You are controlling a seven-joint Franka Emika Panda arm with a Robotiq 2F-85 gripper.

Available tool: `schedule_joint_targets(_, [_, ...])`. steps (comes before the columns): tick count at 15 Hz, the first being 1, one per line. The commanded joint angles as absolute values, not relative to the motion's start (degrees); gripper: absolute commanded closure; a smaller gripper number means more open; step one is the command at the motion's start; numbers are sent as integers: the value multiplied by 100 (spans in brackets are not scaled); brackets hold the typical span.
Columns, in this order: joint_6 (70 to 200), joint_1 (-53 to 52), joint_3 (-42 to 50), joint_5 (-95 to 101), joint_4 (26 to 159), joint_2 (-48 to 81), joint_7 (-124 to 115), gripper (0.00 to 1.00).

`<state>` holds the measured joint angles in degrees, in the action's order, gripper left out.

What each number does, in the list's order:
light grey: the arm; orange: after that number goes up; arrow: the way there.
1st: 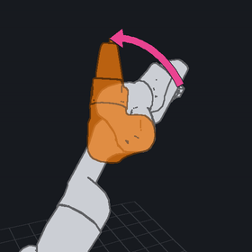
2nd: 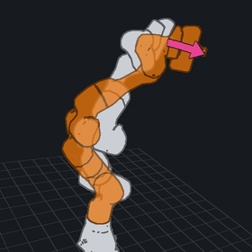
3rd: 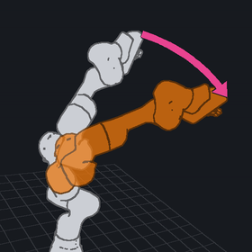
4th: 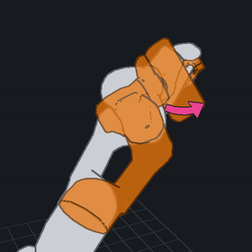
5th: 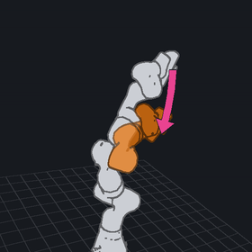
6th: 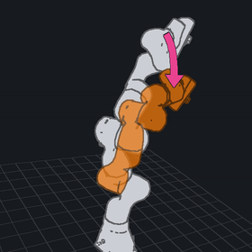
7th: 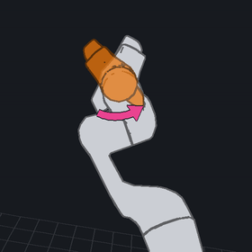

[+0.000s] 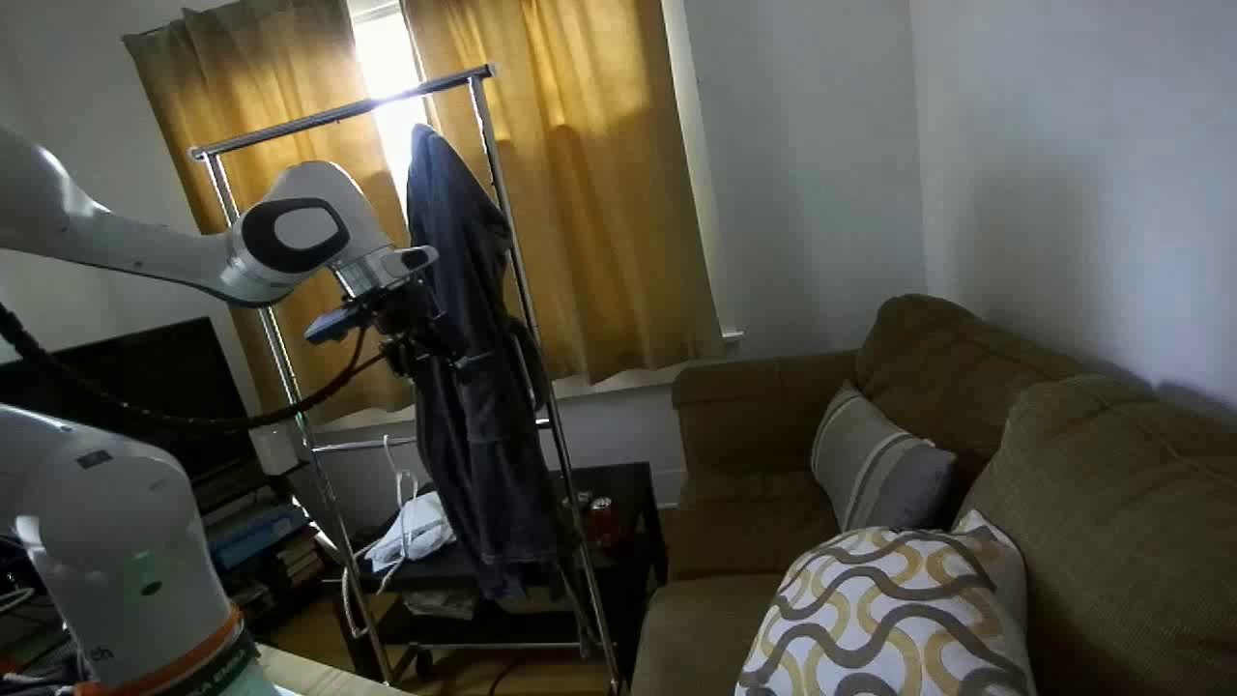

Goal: Pick up the gray robe with the hanger from the top rail and put it on the bottom rail

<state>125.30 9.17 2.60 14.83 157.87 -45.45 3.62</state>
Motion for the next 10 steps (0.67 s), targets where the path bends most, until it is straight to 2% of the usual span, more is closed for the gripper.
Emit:
schedule_joint_targets(1, [12501, 880, 289, 1507, 15801, -4542, 341, 0])
schedule_joint_targets(5, [12466, 872, 261, 1540, 15769, -4524, 370, 0])
schedule_joint_targets(10, [12279, 622, -36, 1876, 14830, -4823, 806, 0])
